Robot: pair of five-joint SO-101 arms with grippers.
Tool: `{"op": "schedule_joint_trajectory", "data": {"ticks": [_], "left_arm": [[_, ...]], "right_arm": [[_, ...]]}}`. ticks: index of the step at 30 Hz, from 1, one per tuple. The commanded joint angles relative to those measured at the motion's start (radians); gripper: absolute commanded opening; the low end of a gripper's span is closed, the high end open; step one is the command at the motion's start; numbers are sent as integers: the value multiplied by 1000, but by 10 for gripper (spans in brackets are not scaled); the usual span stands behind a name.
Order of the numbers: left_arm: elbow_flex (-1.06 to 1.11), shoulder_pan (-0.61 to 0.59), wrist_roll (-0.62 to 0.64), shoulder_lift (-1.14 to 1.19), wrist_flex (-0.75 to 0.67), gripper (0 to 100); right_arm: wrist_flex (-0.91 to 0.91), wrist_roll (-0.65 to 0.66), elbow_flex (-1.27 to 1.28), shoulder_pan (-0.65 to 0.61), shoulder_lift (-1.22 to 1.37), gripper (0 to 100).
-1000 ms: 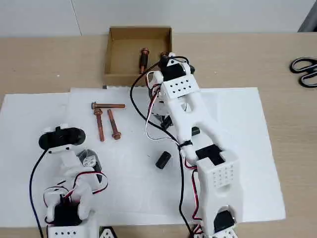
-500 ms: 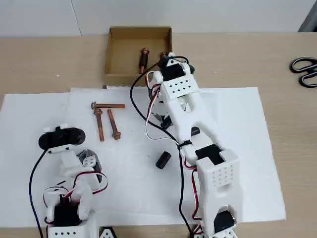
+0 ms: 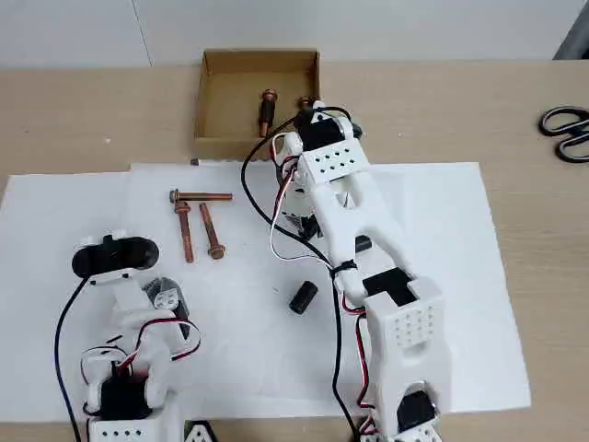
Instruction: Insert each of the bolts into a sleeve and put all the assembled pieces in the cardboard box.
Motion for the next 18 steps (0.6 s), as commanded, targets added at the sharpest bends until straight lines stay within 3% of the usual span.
{"op": "schedule_joint_trajectory", "data": {"ticks": [1, 6, 12, 18], "left_arm": [[-4, -6, 2, -9, -26, 6], [-4, -6, 2, -9, -26, 6], [-4, -6, 2, -9, -26, 6], [-4, -6, 2, -9, -26, 6]], "right_arm": [[-1, 20, -31, 16, -41, 116], [2, 61, -31, 13, -41, 228], [-7, 58, -31, 8, -31, 229], [-125, 63, -29, 7, -30, 229]]}}
